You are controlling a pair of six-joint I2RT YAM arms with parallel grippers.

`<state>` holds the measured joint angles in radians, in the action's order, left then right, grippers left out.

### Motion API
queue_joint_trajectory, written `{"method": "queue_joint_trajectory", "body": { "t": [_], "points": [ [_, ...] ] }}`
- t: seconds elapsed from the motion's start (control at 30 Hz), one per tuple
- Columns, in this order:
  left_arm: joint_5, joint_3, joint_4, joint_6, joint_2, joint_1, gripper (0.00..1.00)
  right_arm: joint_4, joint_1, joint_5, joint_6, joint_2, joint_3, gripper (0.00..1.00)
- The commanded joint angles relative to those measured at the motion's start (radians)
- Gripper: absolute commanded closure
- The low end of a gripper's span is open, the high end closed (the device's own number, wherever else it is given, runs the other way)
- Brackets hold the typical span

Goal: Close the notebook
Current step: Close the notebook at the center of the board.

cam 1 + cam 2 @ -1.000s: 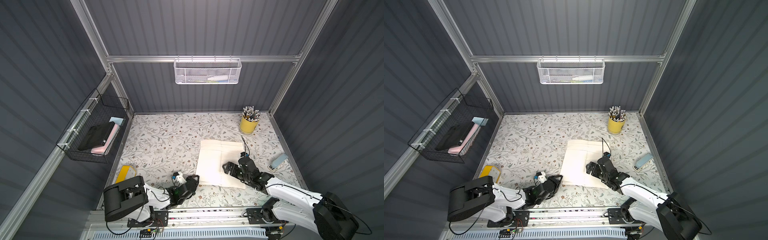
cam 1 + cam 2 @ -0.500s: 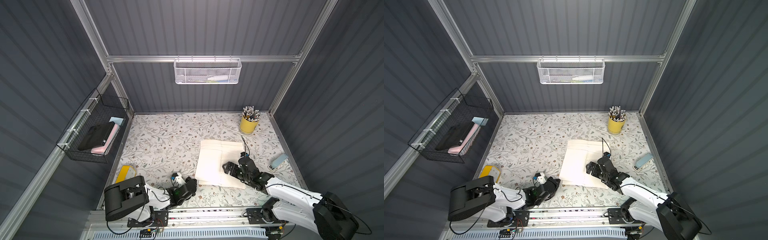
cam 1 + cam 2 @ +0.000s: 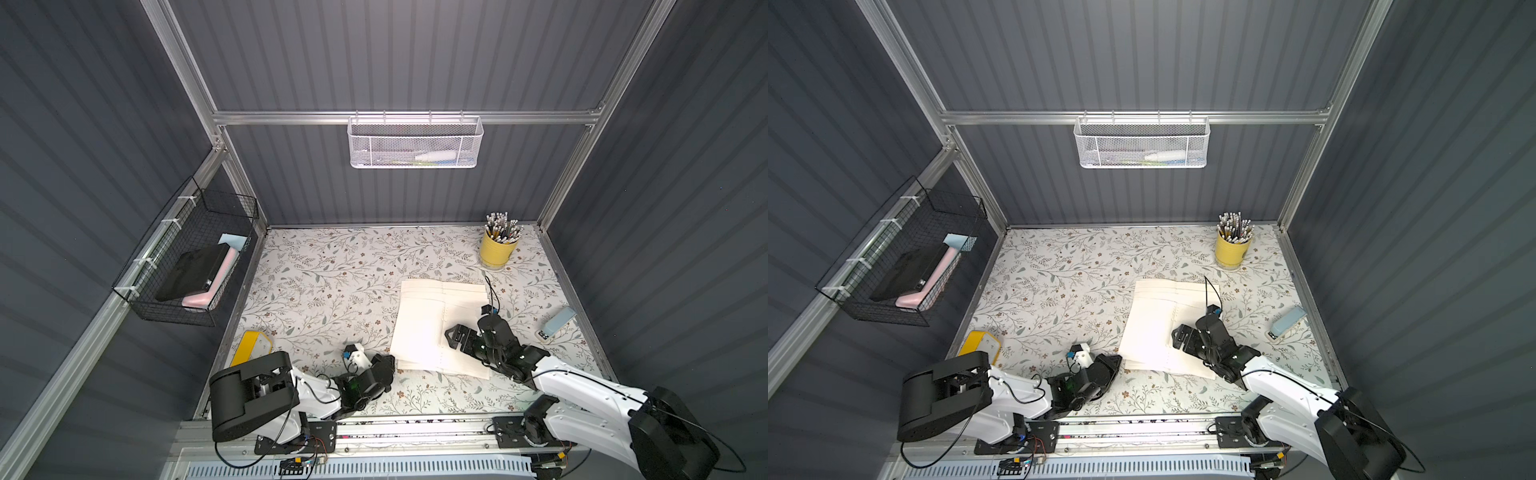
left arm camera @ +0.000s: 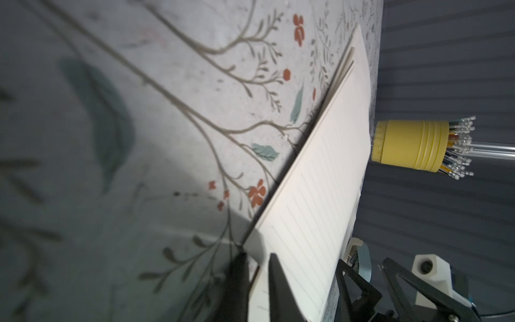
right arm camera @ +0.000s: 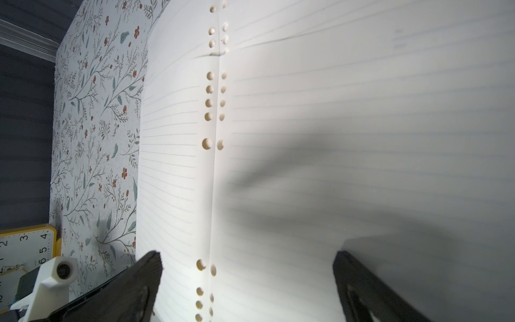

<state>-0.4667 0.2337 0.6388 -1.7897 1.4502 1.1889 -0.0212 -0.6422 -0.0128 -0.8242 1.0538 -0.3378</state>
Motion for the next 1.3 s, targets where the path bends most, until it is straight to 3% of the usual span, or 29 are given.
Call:
{"method": "queue_joint_trajectory", "body": {
  "t": [0.0,0.13,0.57,0.8,1.13,1.27],
  "points": [
    [0.014,0.032,-0.120,0.077,-0.045,0.005,0.77,0.095,-0.005,-0.027,-0.021,0.009,0.034,0.01],
    [0.007,0.039,-0.131,0.073,-0.039,0.003,0.76,0.093,-0.006,-0.030,-0.019,0.014,0.034,0.01],
    [0.029,0.018,0.115,-0.069,0.173,0.004,0.71,0.092,-0.005,-0.039,-0.019,0.008,0.042,0.01],
    [-0.002,0.047,-0.014,-0.063,0.130,0.005,0.99,0.093,-0.005,-0.039,-0.019,-0.007,0.049,0.01],
    [-0.045,0.056,-0.133,0.013,0.019,0.005,1.00,0.032,-0.007,-0.055,-0.003,-0.048,0.051,0.01],
    [-0.063,0.068,-0.157,0.075,-0.033,0.005,1.00,0.092,-0.009,-0.031,0.036,-0.087,-0.003,0.01]
  ]
}}
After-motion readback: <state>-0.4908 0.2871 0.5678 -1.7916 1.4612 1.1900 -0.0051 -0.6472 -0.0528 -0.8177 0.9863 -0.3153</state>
